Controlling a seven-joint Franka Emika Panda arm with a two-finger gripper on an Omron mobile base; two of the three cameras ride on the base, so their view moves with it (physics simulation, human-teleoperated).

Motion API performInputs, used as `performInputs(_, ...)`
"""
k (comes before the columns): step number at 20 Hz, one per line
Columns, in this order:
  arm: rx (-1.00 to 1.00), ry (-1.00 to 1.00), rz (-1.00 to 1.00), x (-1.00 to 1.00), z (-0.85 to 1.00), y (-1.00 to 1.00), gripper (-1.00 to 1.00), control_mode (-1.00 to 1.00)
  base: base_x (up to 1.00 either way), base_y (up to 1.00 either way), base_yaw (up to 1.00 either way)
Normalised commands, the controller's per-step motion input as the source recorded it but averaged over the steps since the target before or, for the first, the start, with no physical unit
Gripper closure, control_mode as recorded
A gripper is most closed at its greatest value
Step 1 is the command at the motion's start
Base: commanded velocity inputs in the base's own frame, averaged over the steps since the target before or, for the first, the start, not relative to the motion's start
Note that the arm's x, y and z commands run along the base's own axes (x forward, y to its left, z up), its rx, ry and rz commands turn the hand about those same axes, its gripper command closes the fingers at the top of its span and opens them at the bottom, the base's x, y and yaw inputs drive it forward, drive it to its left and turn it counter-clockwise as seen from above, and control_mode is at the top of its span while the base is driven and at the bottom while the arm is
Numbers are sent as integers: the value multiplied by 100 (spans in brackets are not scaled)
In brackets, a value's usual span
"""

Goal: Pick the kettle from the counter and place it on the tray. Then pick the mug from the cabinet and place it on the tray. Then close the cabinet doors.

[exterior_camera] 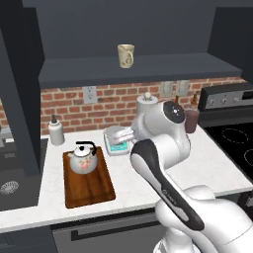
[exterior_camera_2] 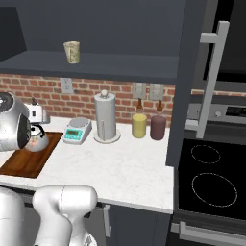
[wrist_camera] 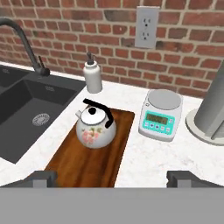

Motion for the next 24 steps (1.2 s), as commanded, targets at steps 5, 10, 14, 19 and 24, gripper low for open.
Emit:
performInputs(5,-5,13,-6,4,4,-5,-100,-100,0,0,0)
performInputs(10,4,0,0,2,29,-39,-100,-100,0,0,0)
performInputs(14,5,0,0,0,69,-31,-100,-100,0,0,0)
performInputs(19,7,-6,0,2,49,-31,-100,-100,0,0,0)
performInputs(24,8,-9,0,10,45,-32,-100,-100,0,0,0)
